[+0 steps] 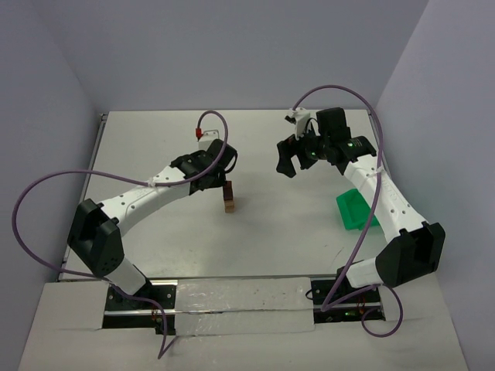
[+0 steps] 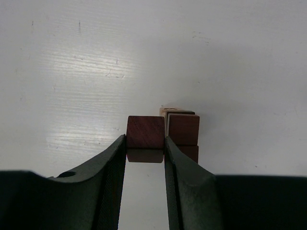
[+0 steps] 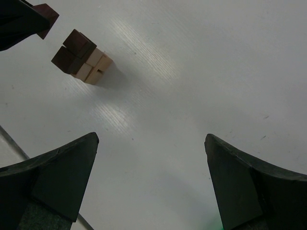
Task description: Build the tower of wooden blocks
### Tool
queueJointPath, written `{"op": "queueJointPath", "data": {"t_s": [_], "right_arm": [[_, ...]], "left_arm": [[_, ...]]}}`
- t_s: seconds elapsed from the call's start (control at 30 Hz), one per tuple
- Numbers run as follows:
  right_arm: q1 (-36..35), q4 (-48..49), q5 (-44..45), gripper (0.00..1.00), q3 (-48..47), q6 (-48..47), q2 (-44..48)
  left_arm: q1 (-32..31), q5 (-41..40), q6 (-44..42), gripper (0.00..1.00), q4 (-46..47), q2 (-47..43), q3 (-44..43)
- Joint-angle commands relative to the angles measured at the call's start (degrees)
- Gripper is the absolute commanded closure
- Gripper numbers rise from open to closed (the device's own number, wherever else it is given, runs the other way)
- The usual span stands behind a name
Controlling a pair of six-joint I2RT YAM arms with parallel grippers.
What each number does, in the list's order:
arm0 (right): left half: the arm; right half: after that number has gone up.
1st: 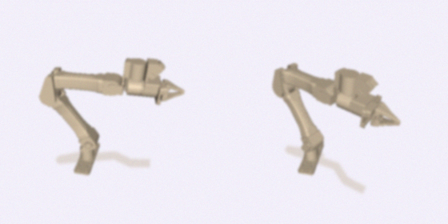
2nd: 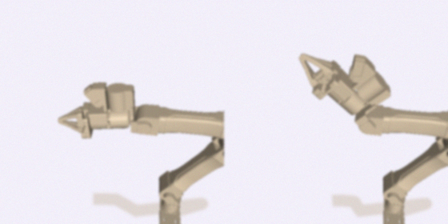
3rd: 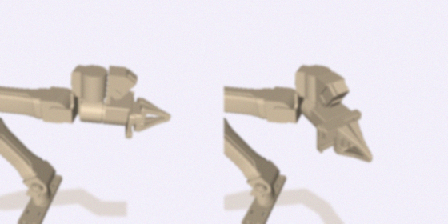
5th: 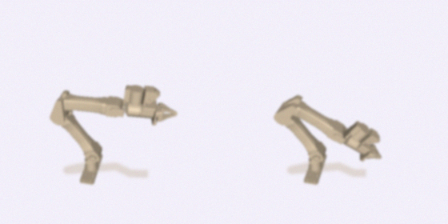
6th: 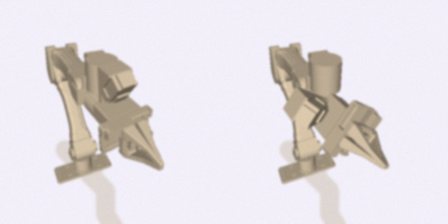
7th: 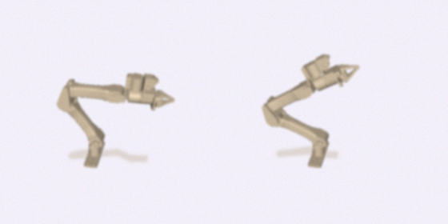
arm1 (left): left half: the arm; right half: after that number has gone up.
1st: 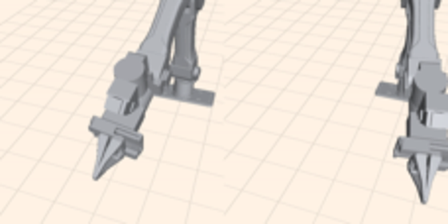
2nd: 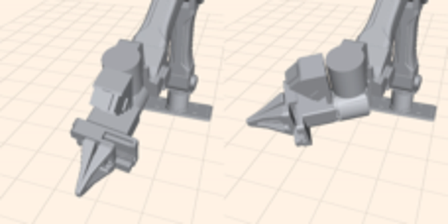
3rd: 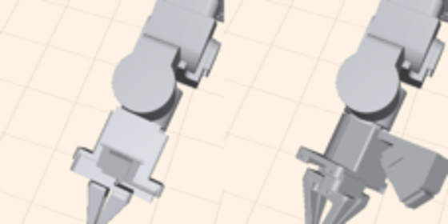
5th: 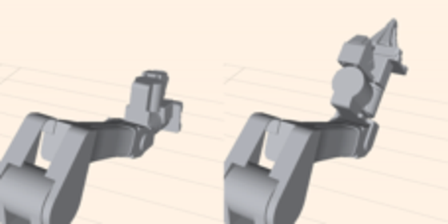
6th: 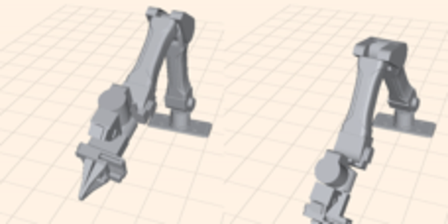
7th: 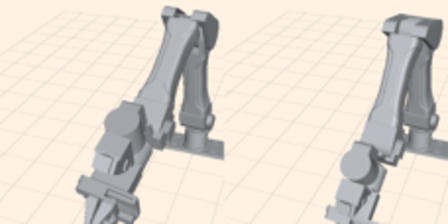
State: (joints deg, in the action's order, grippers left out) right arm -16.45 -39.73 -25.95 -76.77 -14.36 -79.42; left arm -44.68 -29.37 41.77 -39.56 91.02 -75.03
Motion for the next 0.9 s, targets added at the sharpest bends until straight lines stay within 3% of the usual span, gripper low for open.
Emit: {"op": "queueJointPath", "data": {"t_s": [0.0,0.43,0.87], "right_arm": [[0.54,2.68,-1.47,0.0,-0.43,0.82,0.8],[0.71,2.71,-1.75,0.0,0.38,0.84,2.07],[0.71,2.39,-2.79,0.0,-0.48,0.91,1.29]], "left_arm": [[-2.54,0.03,2.75,1.0,-0.15,0.75,-3.94],[-5.5,-0.46,2.84,1.0,0.66,1.64,-2.65],[-5.5,-0.26,2.53,0.92,0.26,4.25,-4.06]]}}
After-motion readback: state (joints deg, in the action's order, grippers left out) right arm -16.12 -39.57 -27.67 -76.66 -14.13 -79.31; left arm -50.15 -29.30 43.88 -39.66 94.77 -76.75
